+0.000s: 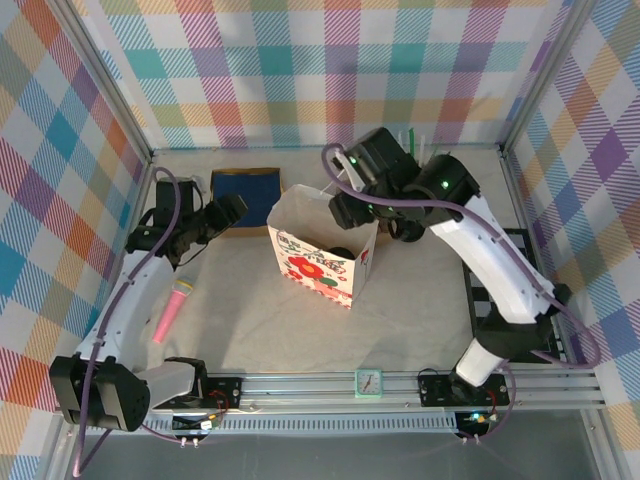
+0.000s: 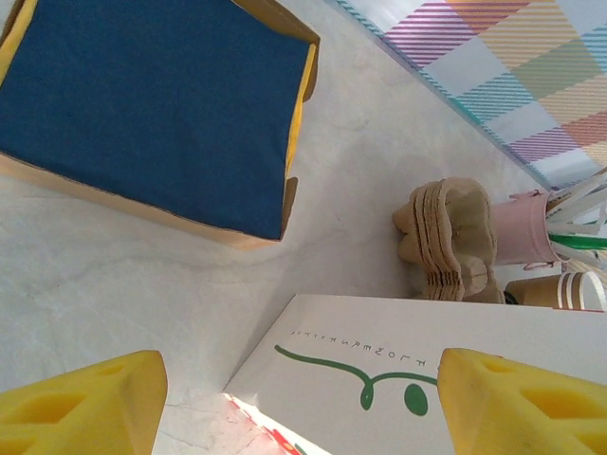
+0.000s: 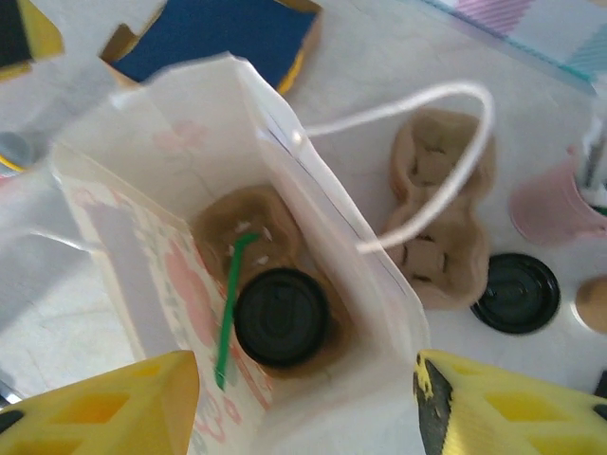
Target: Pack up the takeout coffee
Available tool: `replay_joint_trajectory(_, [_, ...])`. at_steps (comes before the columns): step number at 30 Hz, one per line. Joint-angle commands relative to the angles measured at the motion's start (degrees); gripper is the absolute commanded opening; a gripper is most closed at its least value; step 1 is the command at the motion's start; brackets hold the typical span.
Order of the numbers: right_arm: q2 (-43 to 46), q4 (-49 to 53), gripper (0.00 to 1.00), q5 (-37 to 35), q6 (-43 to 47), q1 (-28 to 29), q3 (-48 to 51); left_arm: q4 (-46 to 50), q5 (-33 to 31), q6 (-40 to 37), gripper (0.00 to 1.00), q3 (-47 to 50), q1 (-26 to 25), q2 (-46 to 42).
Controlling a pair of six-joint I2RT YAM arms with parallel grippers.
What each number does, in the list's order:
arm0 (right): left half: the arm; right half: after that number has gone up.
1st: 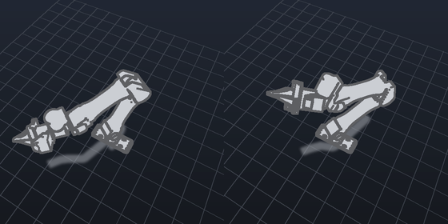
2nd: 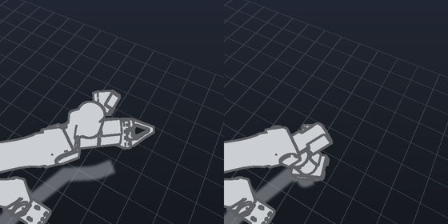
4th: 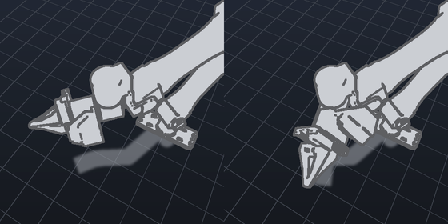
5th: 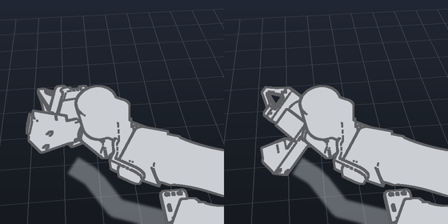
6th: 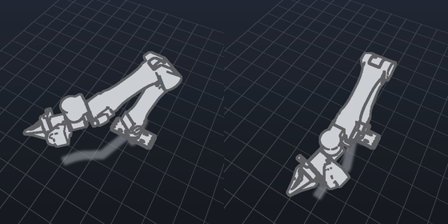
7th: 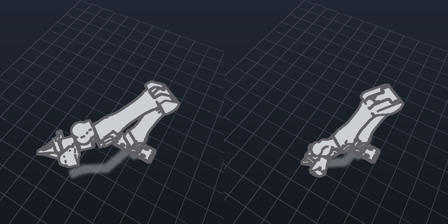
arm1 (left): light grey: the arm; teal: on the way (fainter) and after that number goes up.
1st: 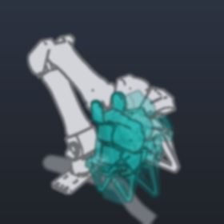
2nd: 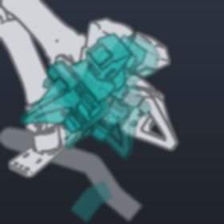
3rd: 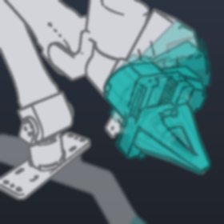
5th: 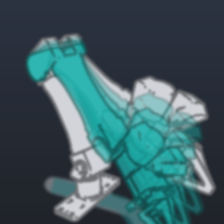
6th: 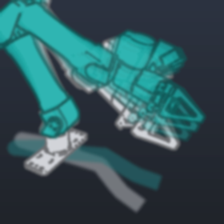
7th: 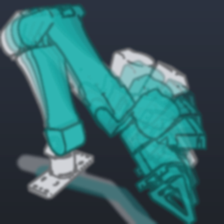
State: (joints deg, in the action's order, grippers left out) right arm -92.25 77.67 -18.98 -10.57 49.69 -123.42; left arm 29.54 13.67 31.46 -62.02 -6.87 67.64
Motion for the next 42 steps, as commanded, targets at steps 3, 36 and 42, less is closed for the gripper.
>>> replay_joint_trajectory(3, [8.5,-2.3,0.63,-1.7,-7.0,-2.0,13.9,-4.1,2.3,-0.3,0.75,-2.6,-1.4,3.6])
replay_joint_trajectory(36, [12.7,-10.6,0.03,4.9,-10.0,-6.8,29.4,-4.1,-0.6,-1.8,0.73,-3.8,-10.1,8.4])
replay_joint_trajectory(42, [14.0,-6.1,0.04,2.6,-8.2,-7.8,27.6,-1.7,-2.0,-3.3,0.73,-6.0,-10.1,8.8])
